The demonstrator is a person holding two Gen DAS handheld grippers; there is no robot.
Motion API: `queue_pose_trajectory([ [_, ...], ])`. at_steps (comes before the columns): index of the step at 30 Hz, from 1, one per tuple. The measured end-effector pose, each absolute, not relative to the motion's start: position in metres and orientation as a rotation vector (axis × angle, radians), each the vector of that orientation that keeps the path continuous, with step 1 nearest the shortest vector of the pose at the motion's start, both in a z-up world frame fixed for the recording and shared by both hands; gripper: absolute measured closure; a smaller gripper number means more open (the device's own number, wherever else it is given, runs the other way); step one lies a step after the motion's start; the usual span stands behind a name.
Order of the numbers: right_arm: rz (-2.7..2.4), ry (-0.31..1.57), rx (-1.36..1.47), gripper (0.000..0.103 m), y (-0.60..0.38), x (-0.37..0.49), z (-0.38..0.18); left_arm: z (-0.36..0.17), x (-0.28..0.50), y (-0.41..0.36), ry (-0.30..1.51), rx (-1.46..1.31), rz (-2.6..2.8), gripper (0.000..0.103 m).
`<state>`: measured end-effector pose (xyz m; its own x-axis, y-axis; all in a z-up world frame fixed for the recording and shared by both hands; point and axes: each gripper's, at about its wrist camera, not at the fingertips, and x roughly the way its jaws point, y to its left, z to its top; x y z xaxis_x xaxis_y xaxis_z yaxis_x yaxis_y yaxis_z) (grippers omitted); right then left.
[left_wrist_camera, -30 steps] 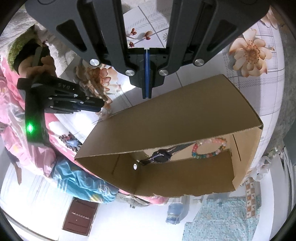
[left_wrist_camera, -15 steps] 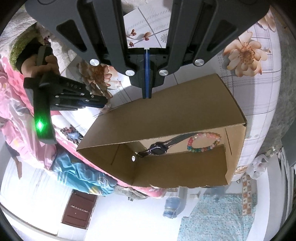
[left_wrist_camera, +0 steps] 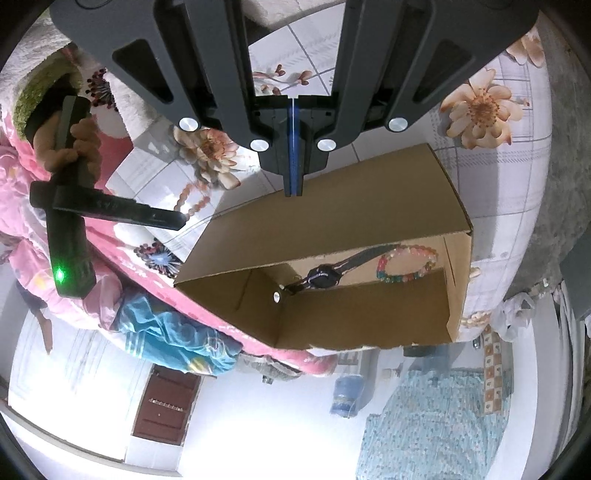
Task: Organize jewelry
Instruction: 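Lift the bracelet with the right tool while the left tool lifts the charm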
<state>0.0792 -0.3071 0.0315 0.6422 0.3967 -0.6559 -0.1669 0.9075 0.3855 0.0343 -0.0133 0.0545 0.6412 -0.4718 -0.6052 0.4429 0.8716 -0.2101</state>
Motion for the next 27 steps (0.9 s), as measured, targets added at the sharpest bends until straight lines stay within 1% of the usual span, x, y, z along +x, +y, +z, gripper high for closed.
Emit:
queue_pose_trajectory([
  [7,0.342,0.766,0.322,0.093,-0.313,0.069,0.044,0.063,0.026,-0.009,0.686,-0.045,-0.512,0.103],
  [13,0.356,0.783,0.332,0.093,-0.31,0.072,0.037,0.043,0.032,-0.007,0.763,-0.048,-0.505,0.103],
  [14,0.36,0.785,0.332,0.093,-0.309,0.072,0.036,0.037,0.034,-0.008,0.786,-0.043,-0.504,0.102],
  [16,0.372,0.788,0.333,0.093,-0.306,0.074,0.033,0.027,0.039,-0.012,0.825,-0.03,-0.508,0.096],
  [19,0.387,0.796,0.34,0.093,-0.304,0.077,0.028,0.013,0.045,-0.022,0.865,0.012,-0.52,0.091],
  [27,0.426,0.82,0.371,0.093,-0.301,0.085,0.015,-0.011,0.061,-0.048,0.938,0.155,-0.477,0.091],
])
